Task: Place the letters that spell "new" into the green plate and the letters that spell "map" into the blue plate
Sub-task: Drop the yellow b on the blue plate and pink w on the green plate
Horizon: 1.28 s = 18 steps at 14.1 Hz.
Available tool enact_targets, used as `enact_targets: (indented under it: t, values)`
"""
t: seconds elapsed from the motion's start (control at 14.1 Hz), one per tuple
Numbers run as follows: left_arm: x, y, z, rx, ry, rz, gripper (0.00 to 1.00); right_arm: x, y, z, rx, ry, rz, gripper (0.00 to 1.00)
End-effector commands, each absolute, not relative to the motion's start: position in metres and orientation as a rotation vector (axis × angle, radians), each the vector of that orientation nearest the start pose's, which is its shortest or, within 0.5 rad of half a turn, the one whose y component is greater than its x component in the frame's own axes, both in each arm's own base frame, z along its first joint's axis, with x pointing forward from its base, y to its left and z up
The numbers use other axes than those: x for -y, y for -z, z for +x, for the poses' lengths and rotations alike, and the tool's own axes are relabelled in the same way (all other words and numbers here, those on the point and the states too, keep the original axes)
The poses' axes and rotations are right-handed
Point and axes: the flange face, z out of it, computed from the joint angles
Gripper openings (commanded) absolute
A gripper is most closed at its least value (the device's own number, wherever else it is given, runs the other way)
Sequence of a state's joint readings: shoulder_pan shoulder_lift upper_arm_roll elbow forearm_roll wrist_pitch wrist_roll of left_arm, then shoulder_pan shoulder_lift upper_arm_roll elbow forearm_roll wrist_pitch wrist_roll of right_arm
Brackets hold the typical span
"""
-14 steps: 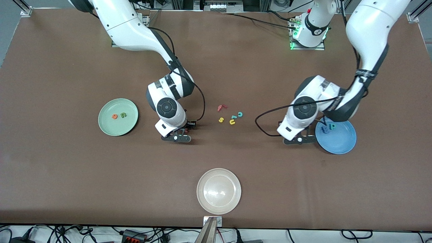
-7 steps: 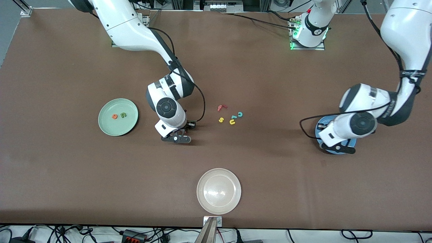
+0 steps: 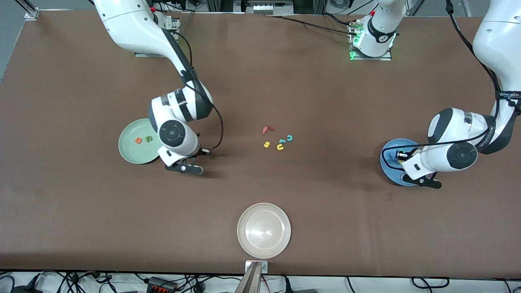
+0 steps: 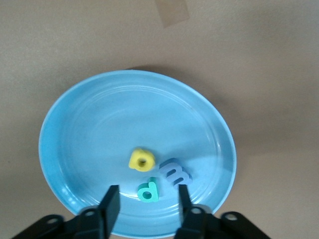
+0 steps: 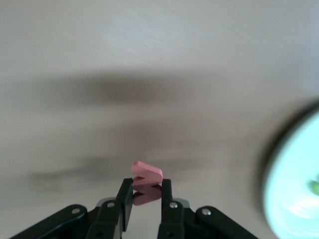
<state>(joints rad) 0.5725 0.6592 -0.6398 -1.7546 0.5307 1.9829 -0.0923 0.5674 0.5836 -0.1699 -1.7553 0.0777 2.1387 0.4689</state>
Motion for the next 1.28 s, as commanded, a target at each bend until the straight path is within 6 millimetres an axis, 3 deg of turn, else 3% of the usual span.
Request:
enact_targets:
  t: [0.0,0.21,0.5,0.64,0.78,1.0,1.21]
  values:
    - [-0.018,-0.251,0.635,-0.354,-0.342,-2.996,1.0,-0.198,-0.233,0.558,-0.019,-0.366,-3.245,0.14]
    - [-0.007,-0.291,0.639,-0.36,-0.254,-2.978,1.0,-0.126,-0.22,0.554,0.049,-0.487,-3.205,0.14]
    - [0.005,-0.375,0.646,-0.342,-0.091,-2.926,1.0,-0.075,-0.208,0.551,0.094,-0.547,-3.156,0.15]
    - [0.016,-0.424,0.655,-0.308,-0.091,-2.954,1.0,-0.077,-0.206,0.55,0.082,-0.553,-3.147,0.15]
    - [0.007,-0.469,0.657,-0.23,-0.146,-2.996,1.0,-0.079,-0.207,0.55,0.067,-0.546,-3.133,0.15]
    - [0.001,-0.49,0.653,-0.225,-0.185,-3.064,1.0,-0.095,-0.203,0.547,0.111,-0.555,-3.126,0.15]
    - [-0.002,-0.542,0.626,-0.205,-0.119,-3.118,1.0,-0.098,-0.201,0.546,0.12,-0.553,-3.126,0.2]
